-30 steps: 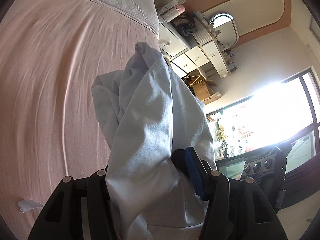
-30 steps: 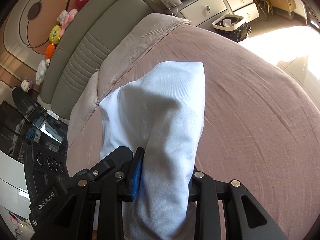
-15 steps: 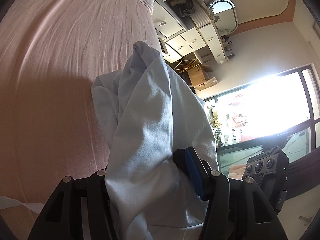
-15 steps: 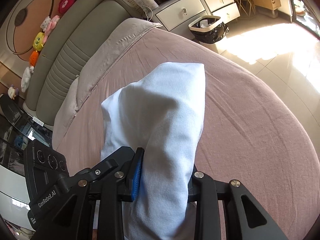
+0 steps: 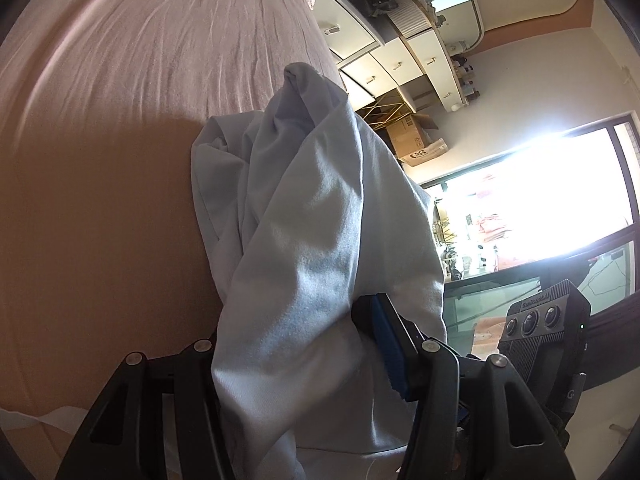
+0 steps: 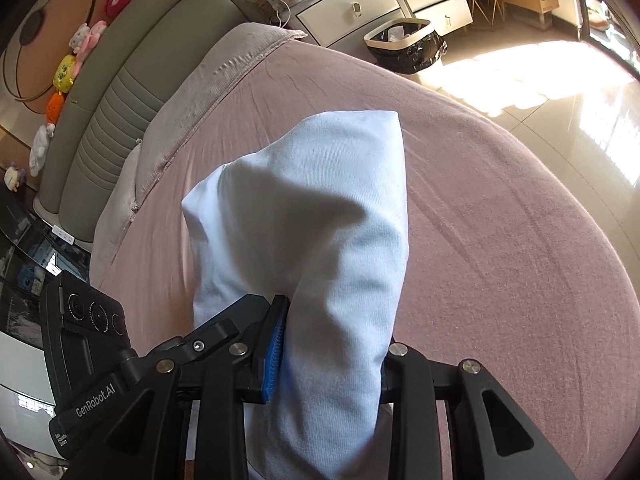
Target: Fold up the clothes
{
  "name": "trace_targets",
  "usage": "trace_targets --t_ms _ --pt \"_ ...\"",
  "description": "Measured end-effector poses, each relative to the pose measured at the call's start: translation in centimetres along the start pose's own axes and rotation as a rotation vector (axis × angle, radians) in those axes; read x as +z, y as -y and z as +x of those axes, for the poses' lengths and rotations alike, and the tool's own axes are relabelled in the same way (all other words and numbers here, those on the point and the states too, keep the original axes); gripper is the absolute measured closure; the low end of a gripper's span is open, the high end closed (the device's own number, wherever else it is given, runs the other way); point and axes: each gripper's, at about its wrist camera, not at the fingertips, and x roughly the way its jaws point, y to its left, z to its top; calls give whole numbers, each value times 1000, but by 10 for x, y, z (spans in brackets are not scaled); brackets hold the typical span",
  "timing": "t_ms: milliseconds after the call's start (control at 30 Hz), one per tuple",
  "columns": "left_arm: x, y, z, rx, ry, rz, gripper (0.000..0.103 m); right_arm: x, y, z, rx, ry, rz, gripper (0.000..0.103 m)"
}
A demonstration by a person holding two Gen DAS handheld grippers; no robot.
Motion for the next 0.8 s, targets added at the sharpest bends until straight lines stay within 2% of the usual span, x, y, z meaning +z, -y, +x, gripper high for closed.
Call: trace_targets --t_ms 233,333,433,500,533,633,800 --pt "-8 -16 0 4 -30 -48 49 -2 3 4 -33 5 -24 71" --pt "-8 -16 -4 16 -31 -40 49 -4 1 5 -76 5 -56 63" --pt "-9 -14 -11 47 -35 -15 49 -4 3 3 -151 9 -63 43" --pt "-7 -7 -13 84 -62 44 48 -4 3 1 -255 10 -86 20" --pt "-7 -4 -15 105 -76 80 48 -5 2 0 -296 14 -98 17" --pt "-8 5 -30 169 -79 147 42 -8 -3 -7 -339 21 -103 17" --pt "-6 15 -60 246 -40 186 30 -14 -17 -22 -454 25 -105 17"
